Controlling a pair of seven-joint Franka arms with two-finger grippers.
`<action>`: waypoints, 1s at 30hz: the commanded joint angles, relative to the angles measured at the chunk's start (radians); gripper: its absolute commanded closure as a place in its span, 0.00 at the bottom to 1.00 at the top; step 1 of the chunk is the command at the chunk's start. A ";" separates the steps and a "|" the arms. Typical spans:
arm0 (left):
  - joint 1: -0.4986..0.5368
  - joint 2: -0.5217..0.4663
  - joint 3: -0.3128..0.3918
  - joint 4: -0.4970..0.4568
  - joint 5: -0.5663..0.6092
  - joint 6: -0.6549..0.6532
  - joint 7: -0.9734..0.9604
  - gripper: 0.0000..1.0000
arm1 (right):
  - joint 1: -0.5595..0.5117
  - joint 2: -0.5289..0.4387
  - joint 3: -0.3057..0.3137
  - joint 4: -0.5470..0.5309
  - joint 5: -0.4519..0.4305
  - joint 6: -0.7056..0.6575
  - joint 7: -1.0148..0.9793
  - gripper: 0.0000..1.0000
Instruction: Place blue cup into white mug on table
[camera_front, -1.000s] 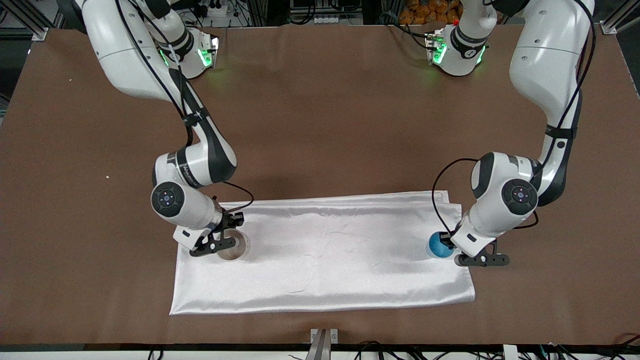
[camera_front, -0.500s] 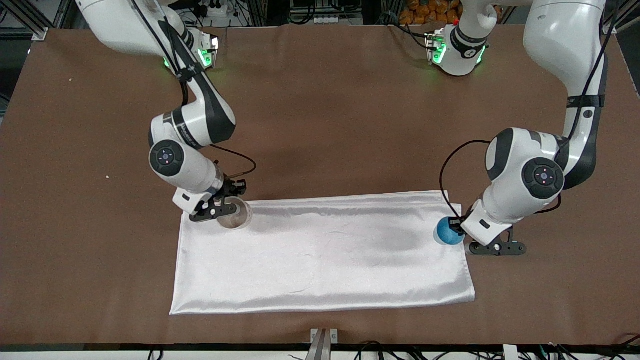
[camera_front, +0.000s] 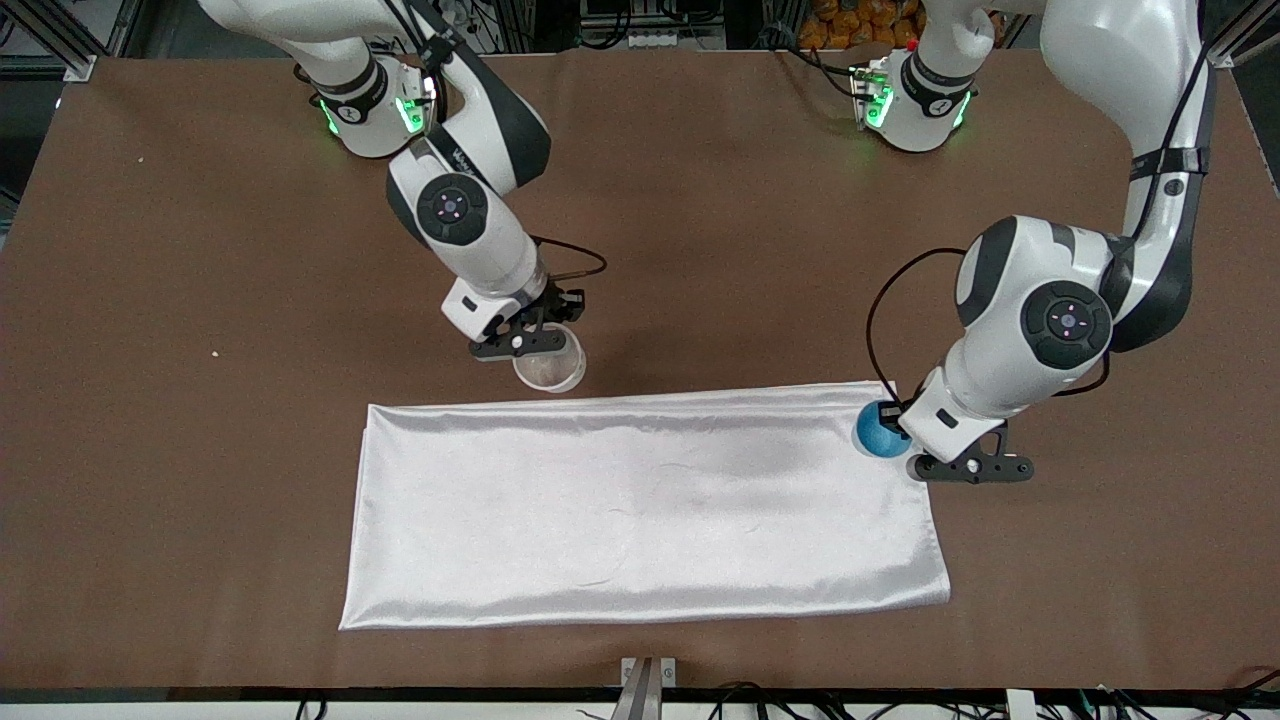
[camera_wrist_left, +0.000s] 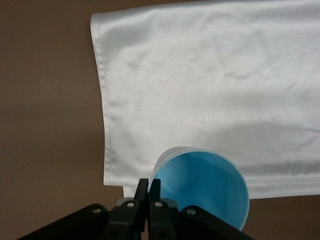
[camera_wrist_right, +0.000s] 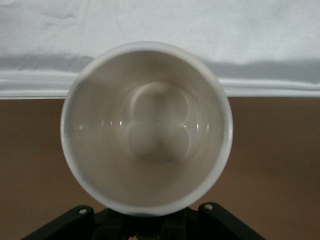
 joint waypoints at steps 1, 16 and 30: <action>-0.040 -0.034 0.001 -0.013 0.028 -0.033 -0.088 1.00 | -0.008 -0.016 0.082 -0.030 -0.033 0.018 0.116 1.00; -0.123 -0.033 0.001 -0.012 0.028 -0.033 -0.220 1.00 | 0.001 0.072 0.219 -0.030 -0.292 0.061 0.436 1.00; -0.122 -0.014 0.004 -0.012 0.029 -0.027 -0.219 1.00 | 0.001 0.172 0.302 -0.024 -0.479 0.139 0.787 1.00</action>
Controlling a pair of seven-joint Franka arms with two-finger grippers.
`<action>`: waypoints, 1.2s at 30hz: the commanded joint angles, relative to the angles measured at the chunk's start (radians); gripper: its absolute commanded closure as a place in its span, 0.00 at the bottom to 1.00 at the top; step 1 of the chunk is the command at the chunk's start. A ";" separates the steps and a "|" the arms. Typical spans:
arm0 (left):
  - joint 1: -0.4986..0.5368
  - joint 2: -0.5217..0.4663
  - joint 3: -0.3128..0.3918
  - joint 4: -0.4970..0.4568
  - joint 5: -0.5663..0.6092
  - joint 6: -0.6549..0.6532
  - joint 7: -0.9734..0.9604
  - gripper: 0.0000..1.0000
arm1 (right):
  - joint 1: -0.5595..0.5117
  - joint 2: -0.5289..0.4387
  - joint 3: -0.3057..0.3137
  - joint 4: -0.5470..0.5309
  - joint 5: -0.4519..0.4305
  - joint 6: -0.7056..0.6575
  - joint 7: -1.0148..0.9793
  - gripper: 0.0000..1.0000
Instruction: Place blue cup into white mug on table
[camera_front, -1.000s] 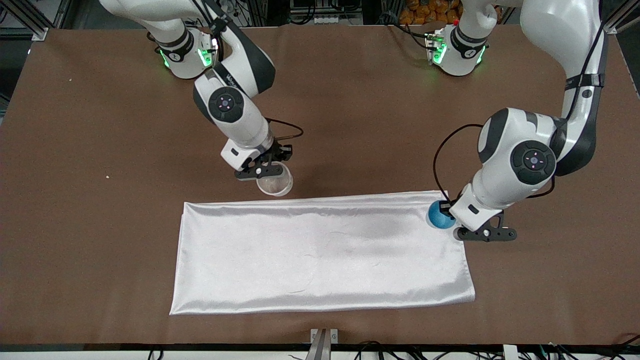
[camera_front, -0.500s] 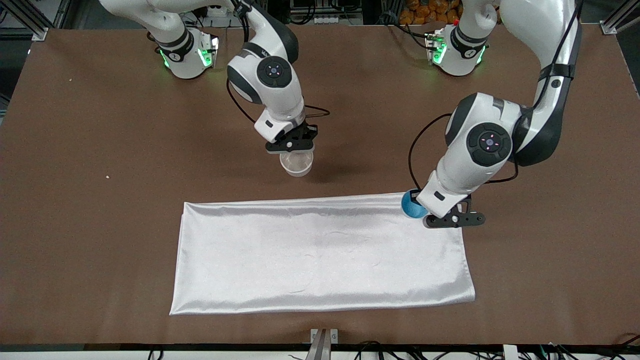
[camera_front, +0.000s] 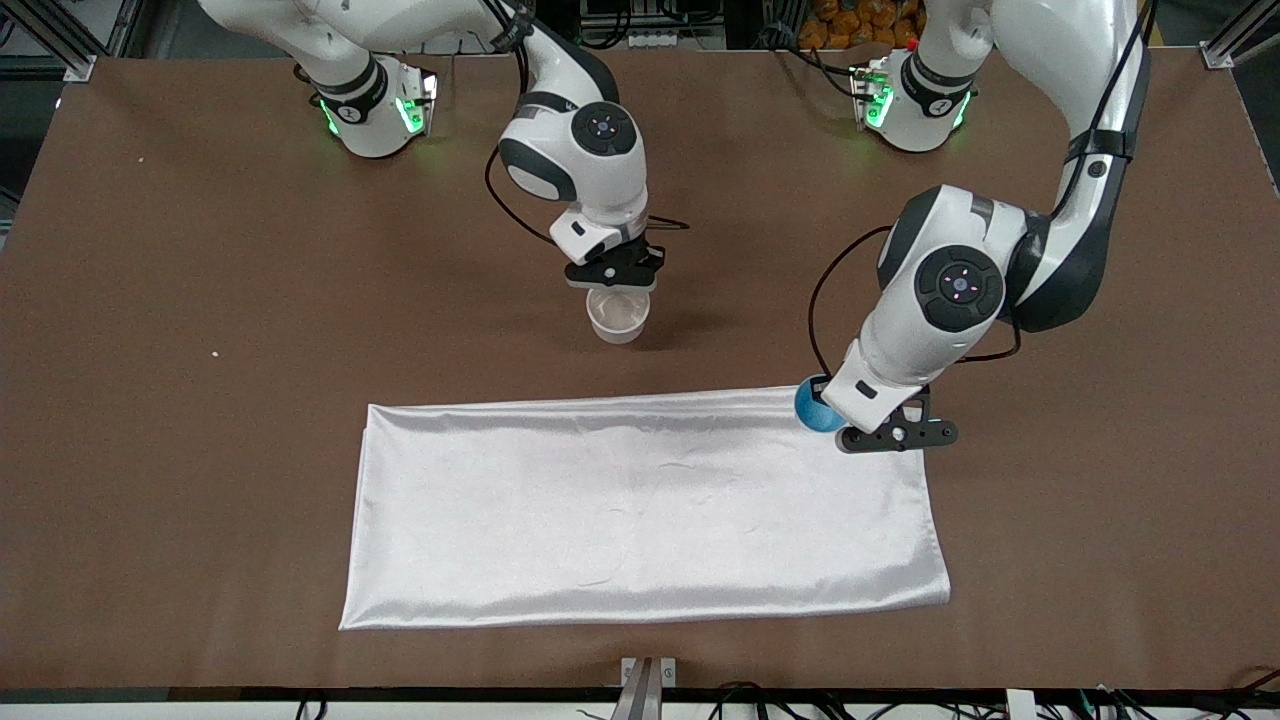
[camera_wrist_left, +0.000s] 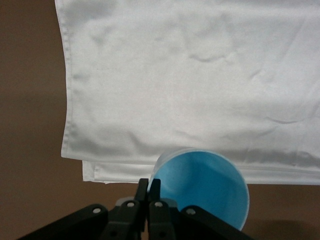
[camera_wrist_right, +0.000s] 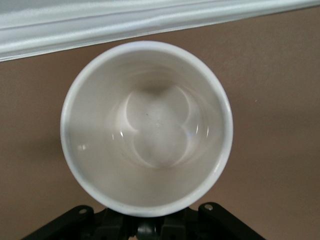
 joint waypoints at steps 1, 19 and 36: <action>-0.005 -0.004 0.000 -0.002 0.027 -0.009 -0.024 1.00 | -0.004 0.049 0.031 0.010 -0.086 0.041 0.155 1.00; -0.005 0.007 0.005 -0.001 0.028 0.000 -0.023 1.00 | -0.002 0.159 0.042 0.025 -0.231 0.118 0.310 1.00; -0.005 -0.005 -0.001 -0.001 0.024 0.000 -0.041 1.00 | -0.001 0.189 0.043 0.025 -0.277 0.115 0.436 0.12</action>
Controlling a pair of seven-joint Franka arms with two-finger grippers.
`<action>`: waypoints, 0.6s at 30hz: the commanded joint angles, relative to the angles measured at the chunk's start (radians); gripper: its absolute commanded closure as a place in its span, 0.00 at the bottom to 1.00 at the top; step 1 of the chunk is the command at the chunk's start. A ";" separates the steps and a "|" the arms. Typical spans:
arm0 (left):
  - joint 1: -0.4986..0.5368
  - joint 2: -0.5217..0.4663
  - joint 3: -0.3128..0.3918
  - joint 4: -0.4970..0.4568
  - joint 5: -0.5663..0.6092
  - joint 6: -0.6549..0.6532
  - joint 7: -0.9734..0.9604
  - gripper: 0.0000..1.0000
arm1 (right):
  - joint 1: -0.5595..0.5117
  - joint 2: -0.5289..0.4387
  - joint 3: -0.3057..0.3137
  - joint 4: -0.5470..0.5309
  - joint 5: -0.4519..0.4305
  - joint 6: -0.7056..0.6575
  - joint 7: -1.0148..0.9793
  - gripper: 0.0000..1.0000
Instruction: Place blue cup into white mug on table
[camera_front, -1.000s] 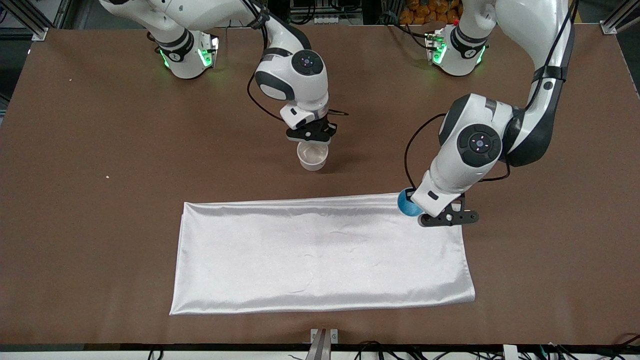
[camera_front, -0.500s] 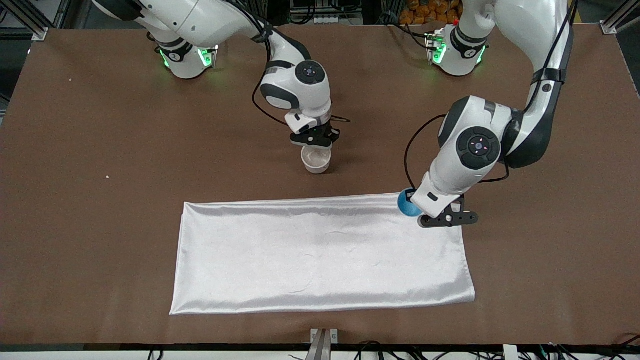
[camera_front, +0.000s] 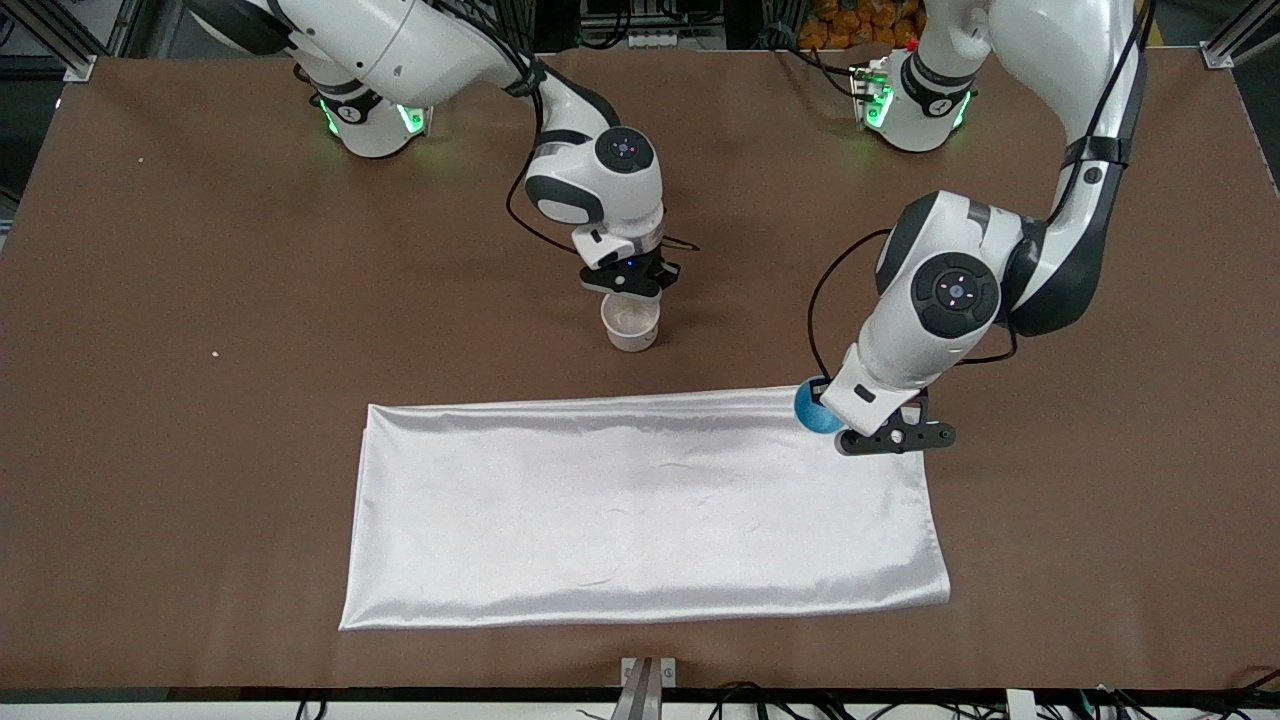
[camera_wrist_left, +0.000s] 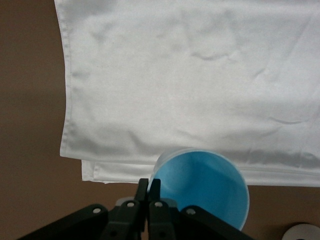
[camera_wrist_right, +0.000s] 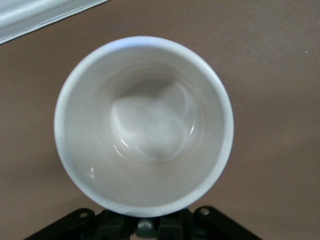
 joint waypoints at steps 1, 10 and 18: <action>-0.003 -0.015 -0.004 -0.001 0.024 -0.002 -0.038 1.00 | -0.002 0.016 0.012 0.021 -0.031 -0.012 0.076 0.06; -0.011 -0.028 -0.006 -0.001 0.018 -0.002 -0.064 1.00 | -0.015 0.004 0.059 0.075 -0.025 -0.127 0.077 0.00; -0.023 -0.040 -0.010 -0.001 0.016 -0.003 -0.113 1.00 | -0.026 -0.001 0.101 0.164 0.012 -0.251 0.059 0.00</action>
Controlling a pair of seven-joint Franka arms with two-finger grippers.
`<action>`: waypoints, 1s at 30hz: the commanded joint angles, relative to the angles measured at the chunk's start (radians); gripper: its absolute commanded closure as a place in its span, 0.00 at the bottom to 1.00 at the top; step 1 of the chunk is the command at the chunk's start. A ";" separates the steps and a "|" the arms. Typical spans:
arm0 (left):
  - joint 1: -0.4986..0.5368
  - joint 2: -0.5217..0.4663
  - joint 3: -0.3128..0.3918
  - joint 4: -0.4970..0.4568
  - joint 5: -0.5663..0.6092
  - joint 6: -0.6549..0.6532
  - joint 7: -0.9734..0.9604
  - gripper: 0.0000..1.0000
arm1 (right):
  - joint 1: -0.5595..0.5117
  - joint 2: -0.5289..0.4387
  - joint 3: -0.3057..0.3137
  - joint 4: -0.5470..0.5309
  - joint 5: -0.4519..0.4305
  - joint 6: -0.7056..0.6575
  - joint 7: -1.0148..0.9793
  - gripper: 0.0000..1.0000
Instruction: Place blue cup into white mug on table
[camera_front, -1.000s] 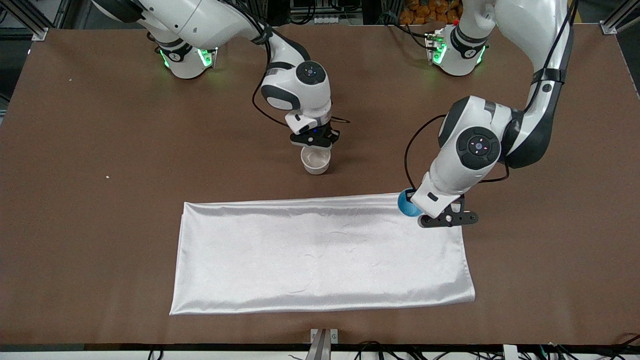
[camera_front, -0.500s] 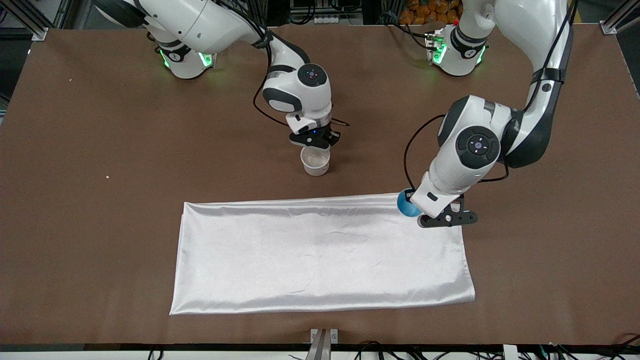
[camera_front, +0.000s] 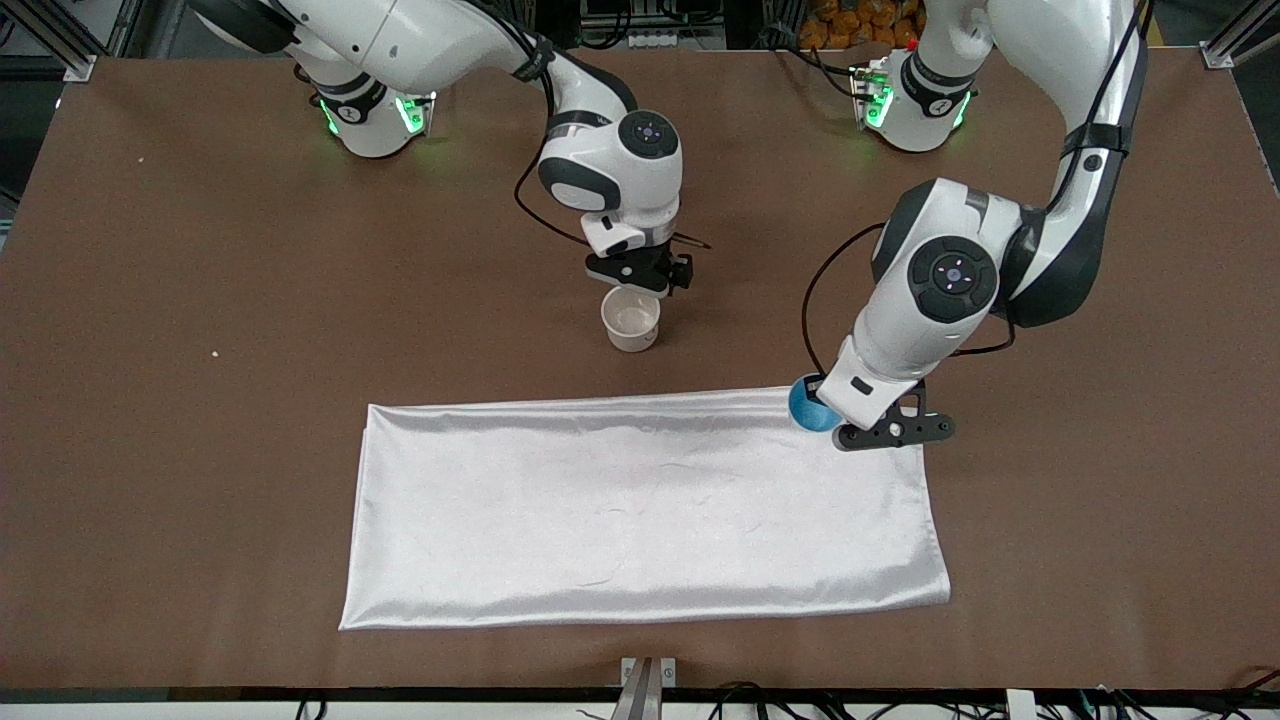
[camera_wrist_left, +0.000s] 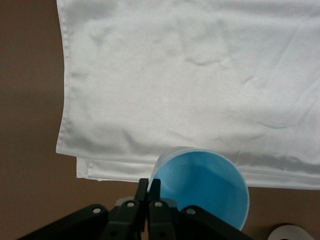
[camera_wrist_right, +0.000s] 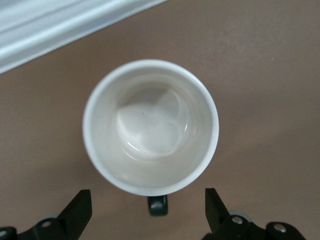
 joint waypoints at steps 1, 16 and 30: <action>-0.018 -0.021 -0.013 -0.006 0.016 -0.006 -0.067 1.00 | -0.017 -0.003 0.035 0.049 0.017 -0.045 -0.005 0.00; -0.079 -0.018 -0.033 -0.006 0.025 -0.007 -0.204 1.00 | -0.079 -0.061 -0.096 0.204 0.314 -0.184 -0.559 0.00; -0.226 -0.015 -0.033 -0.006 0.025 -0.007 -0.399 1.00 | -0.102 -0.055 -0.481 0.244 0.468 -0.189 -1.218 0.00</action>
